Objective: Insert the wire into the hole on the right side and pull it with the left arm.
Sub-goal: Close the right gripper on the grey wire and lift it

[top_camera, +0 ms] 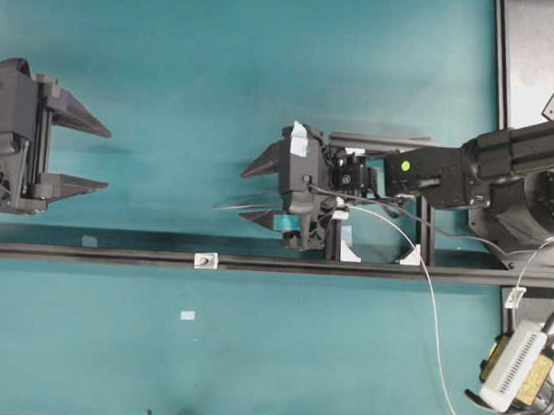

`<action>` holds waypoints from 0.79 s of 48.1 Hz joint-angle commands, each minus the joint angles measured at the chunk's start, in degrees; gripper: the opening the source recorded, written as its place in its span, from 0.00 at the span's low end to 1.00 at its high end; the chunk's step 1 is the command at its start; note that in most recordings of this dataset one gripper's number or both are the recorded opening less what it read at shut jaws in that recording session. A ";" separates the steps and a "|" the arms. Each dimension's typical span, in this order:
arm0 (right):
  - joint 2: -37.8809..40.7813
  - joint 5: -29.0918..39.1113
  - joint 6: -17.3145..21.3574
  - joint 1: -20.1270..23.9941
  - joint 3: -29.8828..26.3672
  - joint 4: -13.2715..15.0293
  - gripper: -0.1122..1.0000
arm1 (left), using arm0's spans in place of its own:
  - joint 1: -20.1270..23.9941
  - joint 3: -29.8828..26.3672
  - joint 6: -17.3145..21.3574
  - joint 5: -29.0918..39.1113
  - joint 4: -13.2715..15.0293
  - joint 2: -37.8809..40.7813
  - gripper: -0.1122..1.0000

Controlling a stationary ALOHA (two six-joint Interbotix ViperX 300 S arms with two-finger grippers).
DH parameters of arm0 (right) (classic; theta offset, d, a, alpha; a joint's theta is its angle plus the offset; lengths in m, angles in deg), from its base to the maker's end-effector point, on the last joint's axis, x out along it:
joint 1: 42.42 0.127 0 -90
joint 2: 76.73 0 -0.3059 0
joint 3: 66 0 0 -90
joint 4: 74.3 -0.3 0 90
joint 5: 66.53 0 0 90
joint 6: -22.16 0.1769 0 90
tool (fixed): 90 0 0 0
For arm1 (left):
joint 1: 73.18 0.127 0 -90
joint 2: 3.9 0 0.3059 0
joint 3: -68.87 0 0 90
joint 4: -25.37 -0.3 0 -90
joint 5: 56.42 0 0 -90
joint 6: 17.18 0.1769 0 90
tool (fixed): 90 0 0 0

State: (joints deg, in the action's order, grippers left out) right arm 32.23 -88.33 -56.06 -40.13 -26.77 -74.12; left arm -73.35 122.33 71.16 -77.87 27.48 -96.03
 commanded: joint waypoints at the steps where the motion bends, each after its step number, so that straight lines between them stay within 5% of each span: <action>1: -0.53 -0.53 -0.09 0.09 -1.32 0.00 0.81 | -0.09 -0.44 0.00 -0.44 0.09 -0.44 0.77; 11: -0.44 -0.53 -0.09 0.18 -1.32 0.09 0.75 | -0.09 -0.44 0.09 -0.53 0.09 -0.53 0.77; 21: -0.44 0.18 -0.09 0.09 -0.26 0.00 0.25 | -0.09 -0.35 0.09 -0.53 0.09 -0.53 0.77; 25: -0.53 0.44 -0.09 0.09 0.26 0.00 0.13 | -0.09 -0.35 0.00 -0.53 0.09 -0.53 0.77; 38: -0.53 0.35 0.09 0.09 0.00 0.00 0.12 | -0.09 -0.35 0.09 -0.53 0.09 -0.44 0.77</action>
State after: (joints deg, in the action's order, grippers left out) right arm 32.49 -87.63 -56.06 -40.04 -25.98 -74.21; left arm -73.35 122.33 71.16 -77.87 27.48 -96.03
